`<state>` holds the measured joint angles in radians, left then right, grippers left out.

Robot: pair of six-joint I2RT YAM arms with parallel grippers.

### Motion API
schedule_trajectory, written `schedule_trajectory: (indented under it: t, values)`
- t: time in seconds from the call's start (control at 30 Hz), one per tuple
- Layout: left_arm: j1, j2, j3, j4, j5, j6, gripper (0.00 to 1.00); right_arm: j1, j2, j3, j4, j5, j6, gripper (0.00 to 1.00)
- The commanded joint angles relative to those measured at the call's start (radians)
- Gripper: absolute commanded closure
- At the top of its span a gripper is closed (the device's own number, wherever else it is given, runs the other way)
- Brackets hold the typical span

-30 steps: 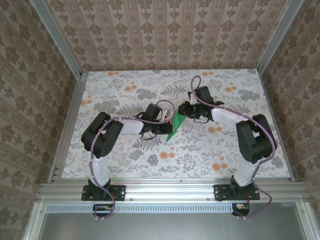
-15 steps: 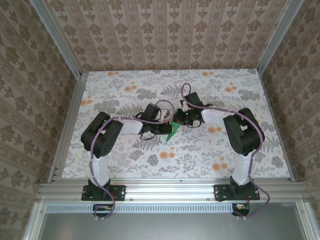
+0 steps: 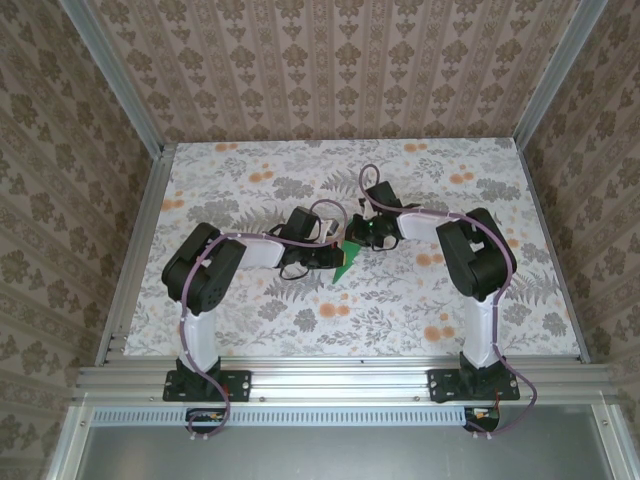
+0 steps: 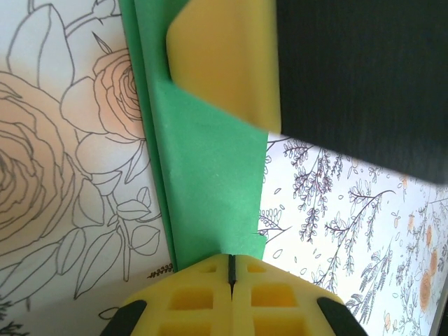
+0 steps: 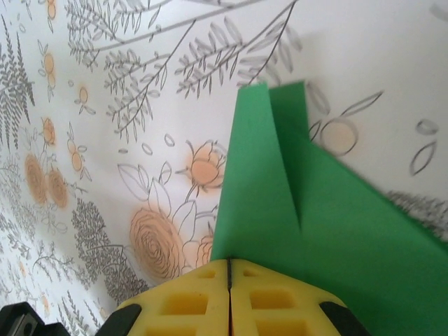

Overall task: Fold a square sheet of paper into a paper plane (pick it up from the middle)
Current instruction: Fold the wing for the fifth time at the center of the table.

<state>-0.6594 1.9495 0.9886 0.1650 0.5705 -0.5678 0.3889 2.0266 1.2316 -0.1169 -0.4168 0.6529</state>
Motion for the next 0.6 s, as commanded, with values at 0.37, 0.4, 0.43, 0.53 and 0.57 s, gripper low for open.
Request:
schedule_trajectory:
  t: [0.37,0.4,0.43,0.53,0.57]
  values:
    - [0.008,0.053,-0.009,-0.096,0.003,0.025,1.00,0.031,0.020,-0.012,0.058,-0.097,0.029,0.92]
    - [0.007,0.054,-0.009,-0.095,0.002,0.026,1.00,0.031,0.031,-0.007,0.062,-0.099,0.034,0.92]
    - [0.008,0.052,-0.009,-0.095,0.002,0.026,1.00,0.031,0.043,0.001,0.060,-0.098,0.036,0.92]
    - [0.007,0.049,-0.010,-0.103,0.002,0.031,1.00,0.027,0.070,0.030,0.041,-0.068,0.029,0.92]
    - [0.007,0.047,-0.009,-0.108,0.002,0.033,1.00,0.020,0.078,0.036,0.040,-0.055,0.029,0.92]
